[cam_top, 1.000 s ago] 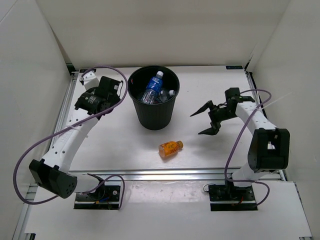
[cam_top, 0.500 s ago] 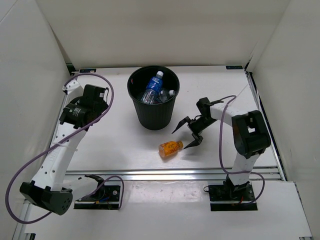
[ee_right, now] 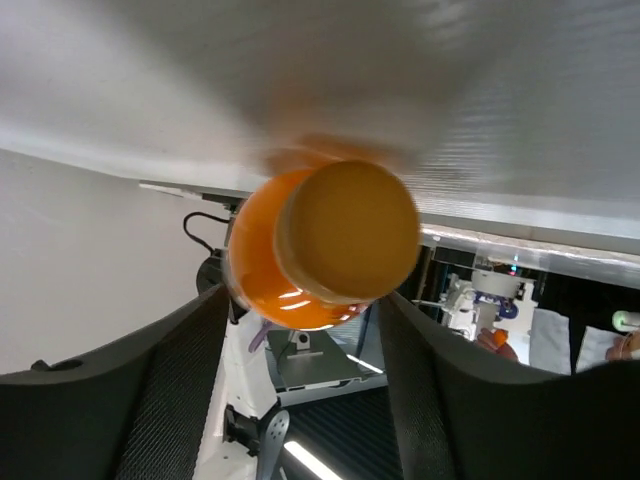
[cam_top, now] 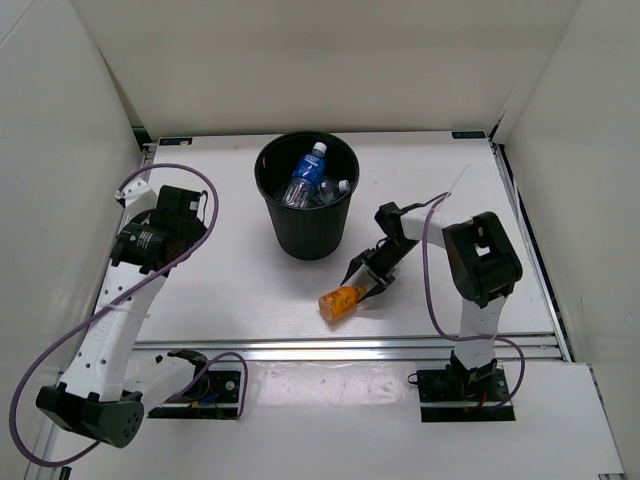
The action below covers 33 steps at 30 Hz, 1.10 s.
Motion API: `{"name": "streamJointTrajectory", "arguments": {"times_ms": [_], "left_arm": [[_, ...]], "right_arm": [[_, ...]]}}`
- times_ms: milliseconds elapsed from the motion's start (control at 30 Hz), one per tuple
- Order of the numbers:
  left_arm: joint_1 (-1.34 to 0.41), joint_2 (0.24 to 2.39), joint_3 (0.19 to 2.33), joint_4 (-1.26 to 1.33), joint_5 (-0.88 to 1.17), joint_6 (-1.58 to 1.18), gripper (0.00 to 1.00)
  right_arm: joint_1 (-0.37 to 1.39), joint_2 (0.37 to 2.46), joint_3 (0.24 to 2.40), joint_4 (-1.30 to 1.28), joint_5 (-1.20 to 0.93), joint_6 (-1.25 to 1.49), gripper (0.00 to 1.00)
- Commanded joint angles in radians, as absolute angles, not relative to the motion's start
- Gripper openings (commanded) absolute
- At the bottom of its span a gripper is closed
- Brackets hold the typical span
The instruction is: Put the plastic bottles in the bin
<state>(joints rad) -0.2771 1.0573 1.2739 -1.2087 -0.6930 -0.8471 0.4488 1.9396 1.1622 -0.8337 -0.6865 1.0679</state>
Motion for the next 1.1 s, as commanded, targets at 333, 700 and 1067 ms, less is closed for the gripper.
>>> {"name": "streamJointTrajectory", "arguments": {"times_ms": [333,700,1067], "left_arm": [[-0.252,1.009,1.144,-1.190,-0.637,-0.877,1.00],[-0.222,1.123,1.169,-1.189,-0.584,-0.877,1.00],[-0.204,1.071,1.148,-1.239,-0.592,-0.877,1.00]], "right_arm": [[0.431,1.963,1.258,-0.948,-0.581,0.953,0.44],[0.532,2.083,1.459,-1.086,-0.457,0.870,1.00],[0.565,2.089,1.276,-1.006,-0.457,0.917,0.73]]}}
